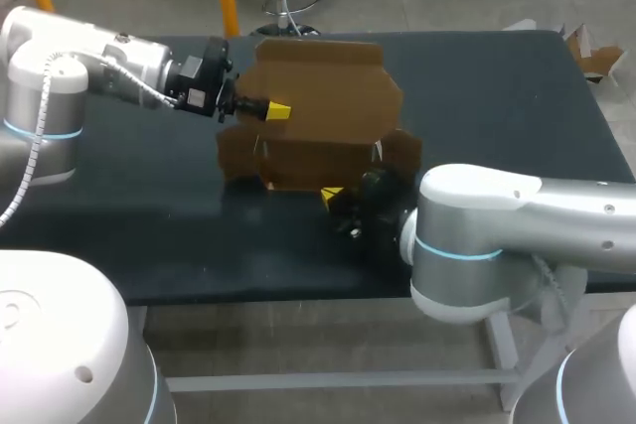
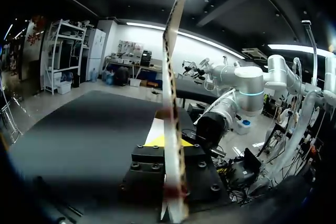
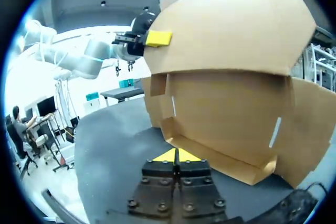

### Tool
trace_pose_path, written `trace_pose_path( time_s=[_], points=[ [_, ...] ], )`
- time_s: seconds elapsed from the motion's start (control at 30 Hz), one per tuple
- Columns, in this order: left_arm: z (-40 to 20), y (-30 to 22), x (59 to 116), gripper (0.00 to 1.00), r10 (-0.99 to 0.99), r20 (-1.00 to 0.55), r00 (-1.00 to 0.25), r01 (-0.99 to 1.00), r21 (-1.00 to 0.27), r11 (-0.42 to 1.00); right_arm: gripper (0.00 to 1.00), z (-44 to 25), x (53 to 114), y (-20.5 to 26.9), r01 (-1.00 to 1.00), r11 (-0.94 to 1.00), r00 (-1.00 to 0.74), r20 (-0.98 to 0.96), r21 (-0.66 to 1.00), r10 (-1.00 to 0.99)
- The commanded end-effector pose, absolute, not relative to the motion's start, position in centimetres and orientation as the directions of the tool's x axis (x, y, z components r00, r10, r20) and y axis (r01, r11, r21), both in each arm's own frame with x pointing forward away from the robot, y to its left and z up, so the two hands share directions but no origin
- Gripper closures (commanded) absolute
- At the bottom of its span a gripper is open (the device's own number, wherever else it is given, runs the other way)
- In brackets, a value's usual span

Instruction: Assemble the packaging by folding the flat box into shape, placing the metal phone stand inside, and closing the box properly

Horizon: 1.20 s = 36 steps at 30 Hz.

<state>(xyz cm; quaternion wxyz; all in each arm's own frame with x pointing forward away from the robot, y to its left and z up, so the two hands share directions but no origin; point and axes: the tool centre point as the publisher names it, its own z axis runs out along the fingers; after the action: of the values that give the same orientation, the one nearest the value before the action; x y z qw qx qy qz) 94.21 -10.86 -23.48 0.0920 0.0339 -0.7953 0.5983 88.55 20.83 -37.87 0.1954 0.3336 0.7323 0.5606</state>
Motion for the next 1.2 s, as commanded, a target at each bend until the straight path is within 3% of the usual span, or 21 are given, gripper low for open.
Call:
trace_pose_path(
  time_s=[0.03, 0.7, 0.83, 1.07, 1.2],
  points=[
    [-23.8, -10.7, 94.3, 1.0, 0.059, 0.188, -0.98, -0.164, -0.945, 0.284, 1.0, -36.8, 86.6, 18.3, 0.249, 0.121, -0.722, 0.101, 0.961, 0.685],
    [-23.8, -10.7, 94.3, 1.0, 0.059, 0.188, -0.98, -0.164, -0.945, 0.284, 1.0, -34.0, 81.2, 9.3, 0.228, 0.182, -0.78, 0.068, 0.956, 0.622],
    [-23.8, -10.7, 94.3, 1.0, 0.059, 0.188, -0.98, -0.164, -0.945, 0.284, 0.92, -34.0, 80.7, 8.2, 0.224, 0.205, -0.786, 0.053, 0.953, 0.615],
    [-23.8, -10.7, 94.3, 1.0, 0.059, 0.188, -0.98, -0.164, -0.945, 0.284, 0.64, -34.0, 80.8, 6.2, 0.19, 0.218, -0.791, 0.018, 0.957, 0.612],
    [-23.8, -10.7, 94.3, 1.0, 0.059, 0.188, -0.98, -0.164, -0.945, 0.284, 0.56, -34.1, 81.5, 5.2, 0.173, 0.228, -0.791, -0.003, 0.958, 0.612]
  ],
)
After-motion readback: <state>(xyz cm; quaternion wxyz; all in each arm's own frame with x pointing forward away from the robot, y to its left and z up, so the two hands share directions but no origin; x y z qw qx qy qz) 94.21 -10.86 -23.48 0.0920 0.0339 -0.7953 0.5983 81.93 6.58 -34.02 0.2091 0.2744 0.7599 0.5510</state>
